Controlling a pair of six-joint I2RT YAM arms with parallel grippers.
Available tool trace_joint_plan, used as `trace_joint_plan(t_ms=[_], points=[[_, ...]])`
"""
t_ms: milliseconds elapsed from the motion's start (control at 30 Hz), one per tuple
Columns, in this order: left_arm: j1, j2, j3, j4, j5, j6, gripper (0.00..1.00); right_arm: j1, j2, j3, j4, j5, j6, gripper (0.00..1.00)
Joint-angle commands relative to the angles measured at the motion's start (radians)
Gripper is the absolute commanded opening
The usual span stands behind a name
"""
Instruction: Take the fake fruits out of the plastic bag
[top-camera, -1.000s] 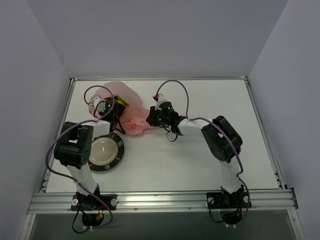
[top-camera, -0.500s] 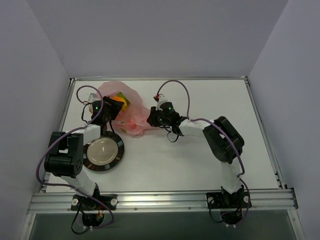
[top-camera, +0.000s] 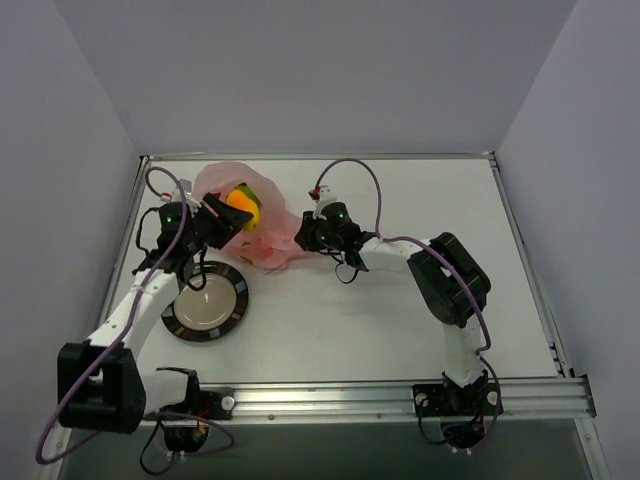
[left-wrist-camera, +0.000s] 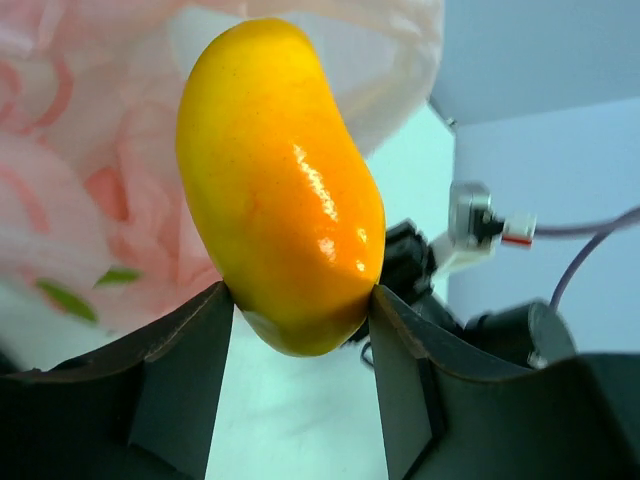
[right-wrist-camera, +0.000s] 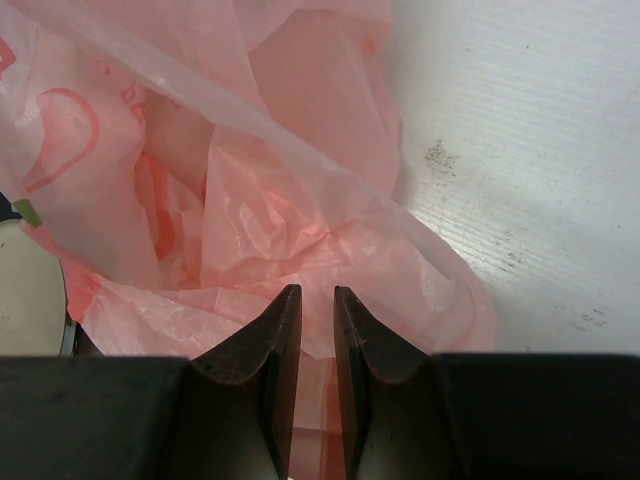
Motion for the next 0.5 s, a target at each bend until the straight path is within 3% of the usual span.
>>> trace_joint_plan(t_ms=[0,167,300,467], points=[[0.012,-0.194,0.044,-0.361,0.008,0.18,0.02,-0.007,-0.066,-0.006,0.038,0.018,-0.005,0.16],[0.017,-0.494,-0.025,-0.686,-0.321,0.274,0.03,-0.012,-0.077,-0.011,0.039,0.018,-0.003,0.16],[0.018,-0.709,-0.134,-0.862,-0.477,0.228,0.04,-0.012,-0.084,-0.014,0.039,0.017,-0.002,0.16],[0.015,-0.786,-0.279,-0.832,-0.554,0.116,0.04,-0.014,-0.097,-0.019,0.039,0.02,0.0,0.16]])
